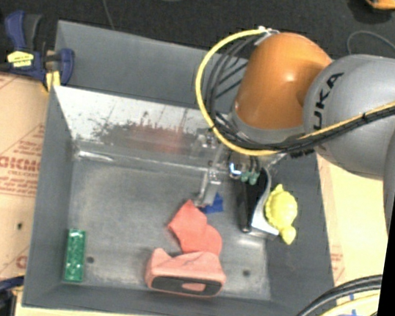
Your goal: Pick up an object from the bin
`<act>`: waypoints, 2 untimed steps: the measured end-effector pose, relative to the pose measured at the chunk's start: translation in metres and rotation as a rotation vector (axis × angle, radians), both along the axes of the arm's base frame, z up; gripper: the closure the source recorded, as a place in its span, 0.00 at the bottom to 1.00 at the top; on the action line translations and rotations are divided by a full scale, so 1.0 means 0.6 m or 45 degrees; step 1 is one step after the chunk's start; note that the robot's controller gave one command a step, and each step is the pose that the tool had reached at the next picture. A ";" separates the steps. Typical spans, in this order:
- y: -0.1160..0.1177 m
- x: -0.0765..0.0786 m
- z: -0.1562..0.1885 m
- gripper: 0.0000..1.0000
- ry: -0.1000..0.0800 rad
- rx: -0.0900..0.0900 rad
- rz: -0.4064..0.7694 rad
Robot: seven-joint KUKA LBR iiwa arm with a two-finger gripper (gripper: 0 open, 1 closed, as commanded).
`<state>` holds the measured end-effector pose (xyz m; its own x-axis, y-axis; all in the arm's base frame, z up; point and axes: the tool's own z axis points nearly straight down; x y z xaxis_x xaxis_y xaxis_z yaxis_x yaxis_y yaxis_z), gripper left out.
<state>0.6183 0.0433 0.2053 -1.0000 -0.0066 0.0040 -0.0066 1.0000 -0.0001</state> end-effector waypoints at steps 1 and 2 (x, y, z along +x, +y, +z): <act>0.000 0.002 0.008 0.00 -0.010 0.001 0.000; -0.019 -0.012 -0.038 0.00 -0.017 0.001 0.078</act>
Offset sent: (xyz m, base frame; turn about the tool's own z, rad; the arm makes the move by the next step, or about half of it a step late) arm -0.0400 -0.0485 -0.1137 -0.2449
